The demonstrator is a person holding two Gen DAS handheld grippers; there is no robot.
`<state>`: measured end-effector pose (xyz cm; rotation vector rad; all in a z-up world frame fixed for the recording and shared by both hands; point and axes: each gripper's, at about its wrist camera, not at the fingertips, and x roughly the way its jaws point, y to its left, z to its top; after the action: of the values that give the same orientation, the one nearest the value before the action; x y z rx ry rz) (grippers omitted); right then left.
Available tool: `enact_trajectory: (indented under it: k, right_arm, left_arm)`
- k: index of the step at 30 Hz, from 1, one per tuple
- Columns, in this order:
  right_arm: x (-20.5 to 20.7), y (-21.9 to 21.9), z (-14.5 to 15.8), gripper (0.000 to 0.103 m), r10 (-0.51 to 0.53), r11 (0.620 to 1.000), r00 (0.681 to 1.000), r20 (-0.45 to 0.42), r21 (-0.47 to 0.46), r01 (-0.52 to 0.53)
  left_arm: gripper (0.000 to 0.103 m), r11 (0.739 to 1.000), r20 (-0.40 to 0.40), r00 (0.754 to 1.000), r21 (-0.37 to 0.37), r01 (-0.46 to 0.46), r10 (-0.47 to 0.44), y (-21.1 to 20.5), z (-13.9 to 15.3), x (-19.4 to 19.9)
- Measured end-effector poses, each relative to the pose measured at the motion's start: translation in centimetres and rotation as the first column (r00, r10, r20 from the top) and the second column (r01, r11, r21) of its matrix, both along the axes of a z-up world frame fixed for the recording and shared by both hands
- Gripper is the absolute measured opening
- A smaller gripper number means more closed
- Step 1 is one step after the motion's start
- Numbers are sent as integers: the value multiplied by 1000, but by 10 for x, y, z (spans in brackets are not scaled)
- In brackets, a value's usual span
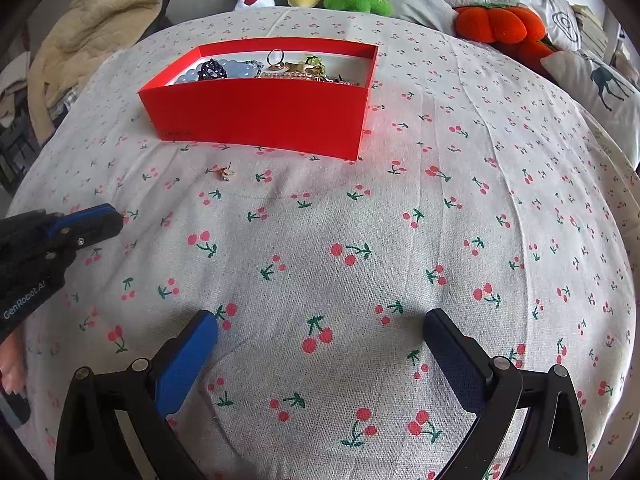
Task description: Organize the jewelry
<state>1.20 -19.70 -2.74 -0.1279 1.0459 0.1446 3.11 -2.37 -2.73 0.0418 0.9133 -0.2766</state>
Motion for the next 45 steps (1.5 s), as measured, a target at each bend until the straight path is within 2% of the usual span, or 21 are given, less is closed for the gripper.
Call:
enact_trajectory:
  k: [10,22,24,26,29,39,45]
  right_arm:
    - [7,10,4,103,7,1000,1000,1,-15,-7]
    - [31,38,6,101,14,1000,1000,-6,19,-14]
    - [35,41,7,96,11,1000,1000,0,21,-11]
    - [41,44,7,83,20,1000,1000,3,21,-20]
    - [45,51,8,71,26,999,1000,6,22,-26]
    - [62,62,9,42,11,999,1000,20,37,-12]
    - [65,61,10,18,4,999,1000,20,48,-5]
  left_arm:
    - [6,1000,9,1000,16,-4,3,7,5,-5]
    - [6,996,-7,997,22,-81,81,35,14,-6]
    - [6,996,-7,996,22,-85,85,38,14,-7]
    - [6,996,-8,996,19,-87,87,40,14,-7]
    - [6,996,-11,996,16,-86,86,41,15,-7]
    - [6,996,-15,996,11,-90,90,42,14,-5]
    - [6,995,-26,995,12,-98,98,44,13,-1]
